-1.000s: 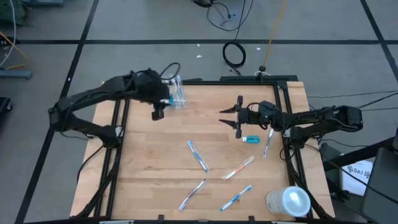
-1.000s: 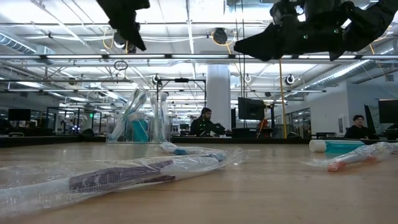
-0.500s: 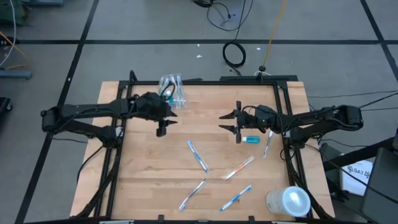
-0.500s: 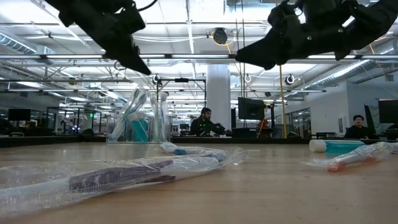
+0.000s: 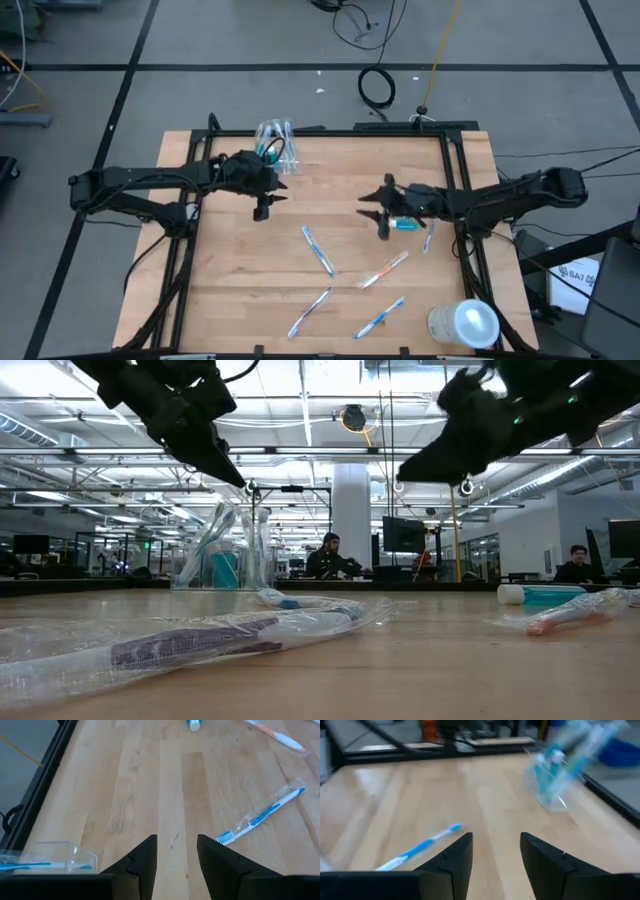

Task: Pick & Place toothbrushing station
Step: Put the violet toothbrush into the transparent organizer

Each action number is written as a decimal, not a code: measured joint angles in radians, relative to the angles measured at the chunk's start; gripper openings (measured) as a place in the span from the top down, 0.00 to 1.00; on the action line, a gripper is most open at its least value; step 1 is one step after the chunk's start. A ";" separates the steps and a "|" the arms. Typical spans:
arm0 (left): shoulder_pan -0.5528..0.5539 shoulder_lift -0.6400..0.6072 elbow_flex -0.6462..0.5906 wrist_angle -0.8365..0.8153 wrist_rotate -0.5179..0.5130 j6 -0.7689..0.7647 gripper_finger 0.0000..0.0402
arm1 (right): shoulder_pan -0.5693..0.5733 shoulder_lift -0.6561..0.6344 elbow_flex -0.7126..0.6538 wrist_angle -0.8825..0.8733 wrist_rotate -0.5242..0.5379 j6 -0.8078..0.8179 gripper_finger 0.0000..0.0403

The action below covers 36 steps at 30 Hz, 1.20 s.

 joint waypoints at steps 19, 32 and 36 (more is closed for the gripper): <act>0.001 0.000 0.002 0.061 0.000 -0.055 0.64 | 0.174 -0.362 0.001 -0.864 -0.063 1.004 0.61; 0.001 0.000 0.002 0.058 0.000 -0.050 0.64 | 0.216 -0.350 -0.002 -1.329 -0.178 1.597 0.62; 0.001 0.000 0.002 0.057 0.000 -0.041 0.64 | 0.217 -0.334 -0.023 -1.266 -0.184 1.608 0.62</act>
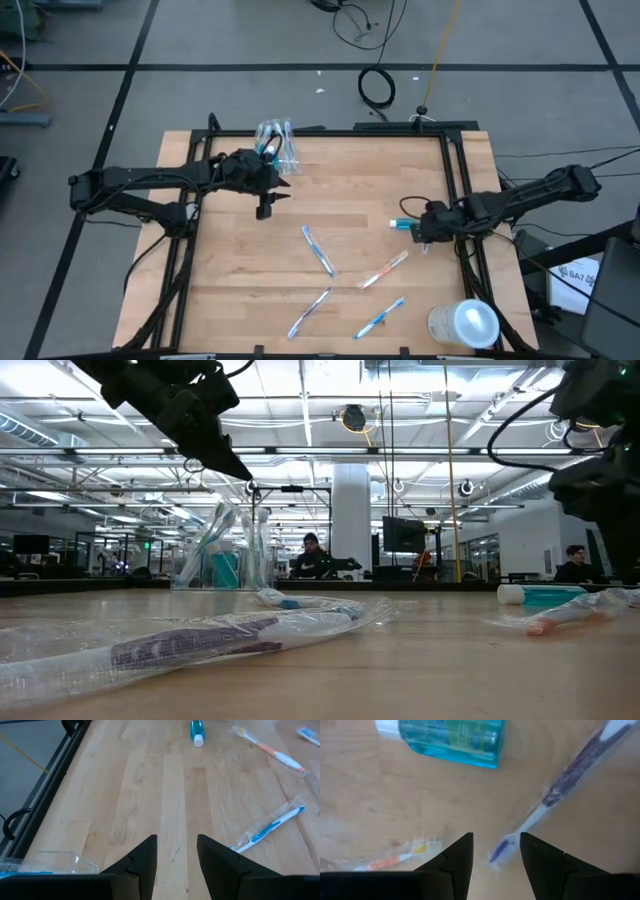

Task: Pick & Place toothbrushing station
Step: Put the violet toothbrush into the transparent organizer

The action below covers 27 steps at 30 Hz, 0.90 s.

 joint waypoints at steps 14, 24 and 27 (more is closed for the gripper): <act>0.000 0.000 0.000 0.000 0.000 0.001 0.64 | 0.000 0.120 -0.087 0.078 -0.056 -0.010 0.62; 0.000 0.000 0.000 0.016 0.000 0.000 0.64 | 0.000 0.131 -0.080 0.081 -0.056 -0.092 0.87; 0.000 0.000 0.000 0.016 0.000 0.000 0.64 | 0.000 0.132 -0.057 0.079 -0.057 -0.116 0.95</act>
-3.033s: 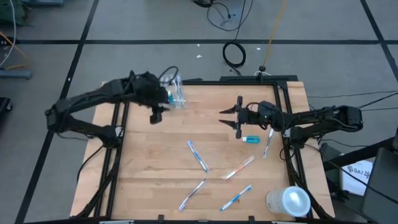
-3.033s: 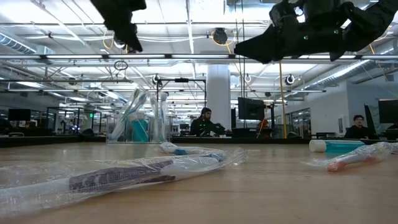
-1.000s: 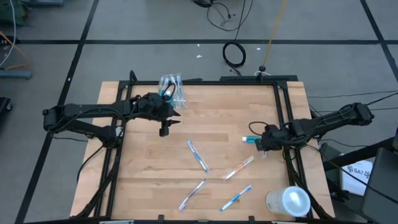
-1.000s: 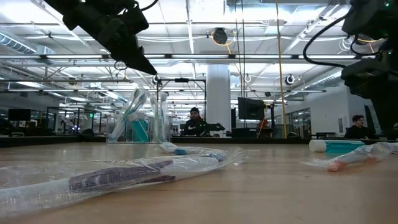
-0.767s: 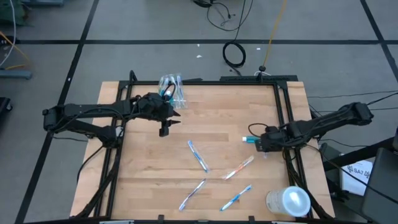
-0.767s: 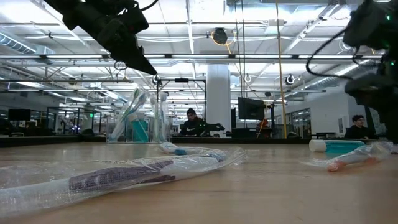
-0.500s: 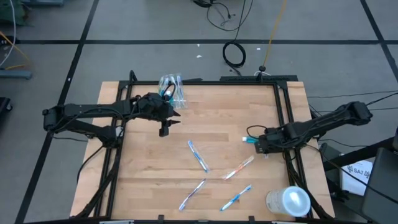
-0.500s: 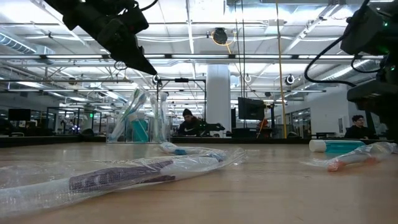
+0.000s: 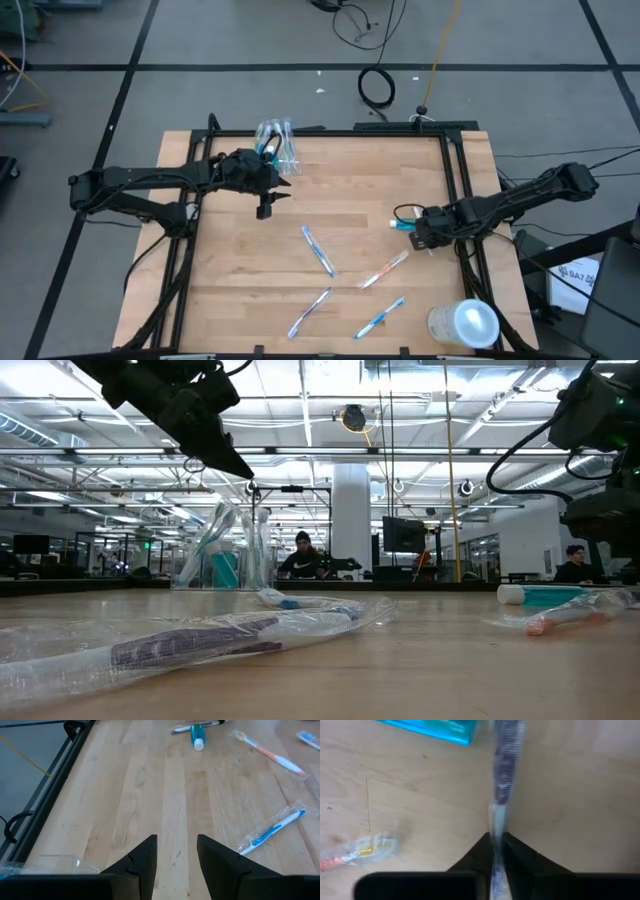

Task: Pick & Place toothbrushing station
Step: Put the violet toothbrush into the transparent organizer

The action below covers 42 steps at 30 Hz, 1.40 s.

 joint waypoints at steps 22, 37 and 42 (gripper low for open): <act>0.000 0.000 0.000 0.154 0.001 0.005 0.64 | -0.014 0.102 0.211 0.475 0.531 -0.898 0.98; 0.000 0.000 0.000 0.193 0.001 -0.409 0.64 | -0.126 0.447 0.364 0.952 0.743 -2.046 0.98; 0.000 0.000 0.000 0.182 0.001 -0.577 0.64 | -0.126 0.557 0.456 1.091 0.769 -2.499 0.98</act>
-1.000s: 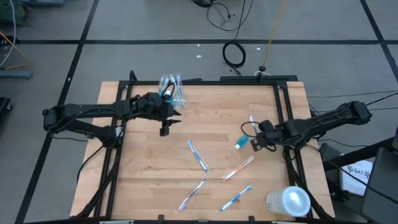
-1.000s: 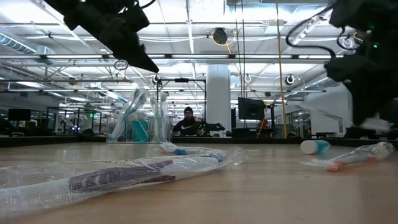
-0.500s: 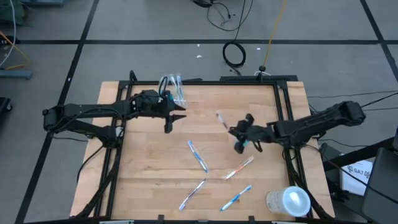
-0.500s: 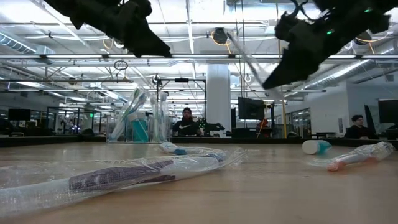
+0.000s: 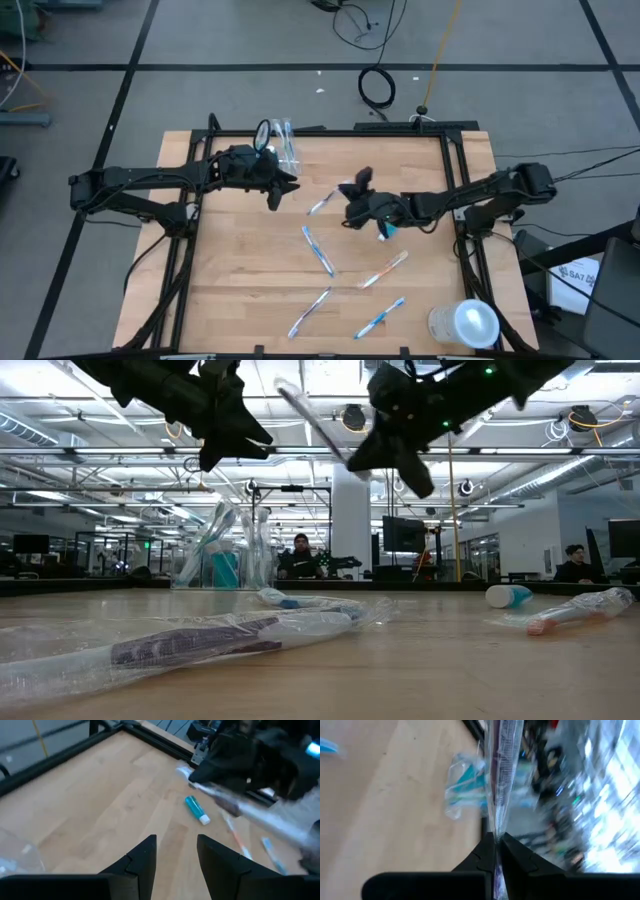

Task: Pick & Place toothbrushing station
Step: Put the violet toothbrush into the transparent organizer

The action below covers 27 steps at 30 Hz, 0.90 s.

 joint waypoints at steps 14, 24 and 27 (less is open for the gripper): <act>-0.057 0.113 0.000 0.036 0.000 -0.149 0.64 | -0.028 0.271 0.027 0.453 0.052 -0.680 0.98; -0.080 0.275 -0.001 0.139 0.008 -0.200 0.64 | -0.027 0.275 0.028 0.466 0.051 -0.702 0.98; -0.078 0.273 -0.001 0.139 0.007 -0.218 0.64 | -0.027 0.275 0.028 0.455 0.051 -0.705 0.98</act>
